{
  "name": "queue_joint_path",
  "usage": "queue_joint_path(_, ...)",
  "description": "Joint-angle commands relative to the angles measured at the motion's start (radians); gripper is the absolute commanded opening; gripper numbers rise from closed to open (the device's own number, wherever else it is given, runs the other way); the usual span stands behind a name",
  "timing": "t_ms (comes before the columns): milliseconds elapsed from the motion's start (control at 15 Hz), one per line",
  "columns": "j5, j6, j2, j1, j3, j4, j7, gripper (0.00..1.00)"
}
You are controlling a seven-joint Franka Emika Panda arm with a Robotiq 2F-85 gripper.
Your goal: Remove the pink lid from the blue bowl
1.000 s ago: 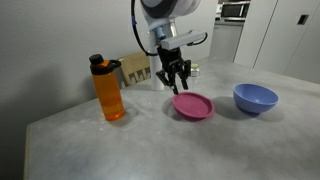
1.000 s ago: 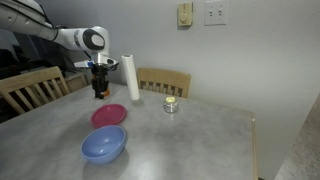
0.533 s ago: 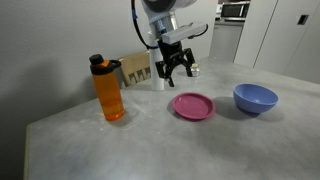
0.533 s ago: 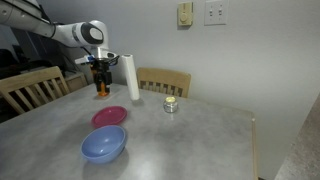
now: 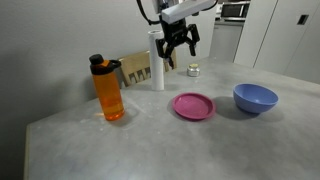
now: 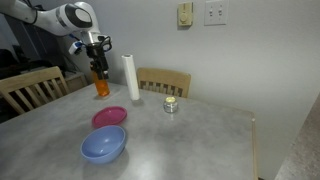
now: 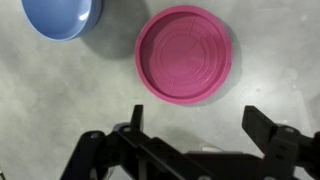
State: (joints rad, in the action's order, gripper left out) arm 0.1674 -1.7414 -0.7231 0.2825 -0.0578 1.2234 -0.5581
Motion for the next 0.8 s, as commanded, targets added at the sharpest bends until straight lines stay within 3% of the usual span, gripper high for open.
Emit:
queue_joint_path(0, 0.032, -0.115, 0.181, 0.008, -0.001, 0.234, -0.038, 1.00)
queue_joint_path(400, 0.111, -0.355, 0.367, -0.033, 0.024, 0.499, 0.101, 1.00)
queue_joint_path(733, 0.074, -0.680, 0.479, -0.117, 0.050, 0.756, 0.346, 1.00)
